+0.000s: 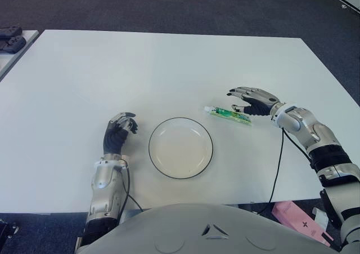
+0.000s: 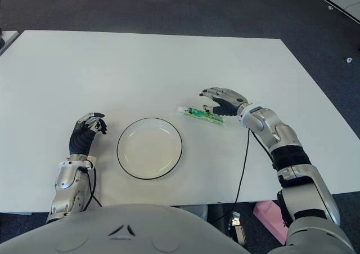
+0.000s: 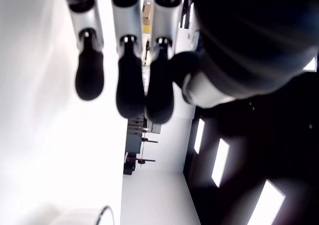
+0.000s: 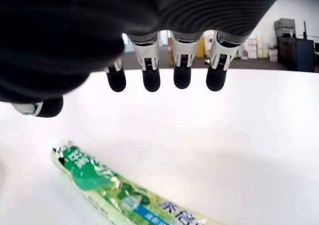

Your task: Put the toothpaste on the table into the plate.

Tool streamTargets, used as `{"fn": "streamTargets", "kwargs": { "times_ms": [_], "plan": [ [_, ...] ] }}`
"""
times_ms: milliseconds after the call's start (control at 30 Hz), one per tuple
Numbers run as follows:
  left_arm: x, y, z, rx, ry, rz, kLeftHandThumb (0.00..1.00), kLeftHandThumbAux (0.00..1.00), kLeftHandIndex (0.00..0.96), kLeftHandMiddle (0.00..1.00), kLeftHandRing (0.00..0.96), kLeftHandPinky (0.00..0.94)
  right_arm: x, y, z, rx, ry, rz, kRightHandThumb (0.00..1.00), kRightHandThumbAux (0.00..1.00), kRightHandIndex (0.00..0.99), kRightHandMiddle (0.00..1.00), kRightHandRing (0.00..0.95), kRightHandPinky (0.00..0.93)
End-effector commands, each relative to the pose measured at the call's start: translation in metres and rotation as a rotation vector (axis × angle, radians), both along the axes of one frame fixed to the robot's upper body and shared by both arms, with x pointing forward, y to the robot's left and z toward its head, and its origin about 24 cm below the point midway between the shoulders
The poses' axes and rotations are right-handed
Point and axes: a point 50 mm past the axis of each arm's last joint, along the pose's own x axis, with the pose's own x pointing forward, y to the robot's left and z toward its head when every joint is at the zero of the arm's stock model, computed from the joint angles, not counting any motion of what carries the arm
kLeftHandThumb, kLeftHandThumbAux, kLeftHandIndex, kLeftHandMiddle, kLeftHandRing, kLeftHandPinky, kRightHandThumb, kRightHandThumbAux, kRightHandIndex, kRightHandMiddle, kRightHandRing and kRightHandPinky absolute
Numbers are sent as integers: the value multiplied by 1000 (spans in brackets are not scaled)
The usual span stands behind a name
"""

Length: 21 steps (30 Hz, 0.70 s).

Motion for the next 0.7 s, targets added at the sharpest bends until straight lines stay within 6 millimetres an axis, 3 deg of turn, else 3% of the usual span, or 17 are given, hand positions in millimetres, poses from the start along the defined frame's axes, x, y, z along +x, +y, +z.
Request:
{"fn": "streamTargets", "kwargs": {
  "times_ms": [33, 500, 700],
  "plan": [
    [0, 0, -1, -14, 11, -4, 711, 715, 440, 647, 639, 632, -4, 1, -12, -73, 79, 24, 578, 123, 0, 0, 0, 0],
    [-3, 0, 0, -2, 20, 2, 711, 715, 439, 645, 639, 634, -30, -6, -57, -174, 214, 74, 576, 121, 0, 0, 0, 0],
    [-3, 0, 1, -8, 14, -11, 711, 715, 439, 646, 640, 633, -32, -8, -62, -191, 249, 83, 580, 114, 0, 0, 0, 0]
  ]
}}
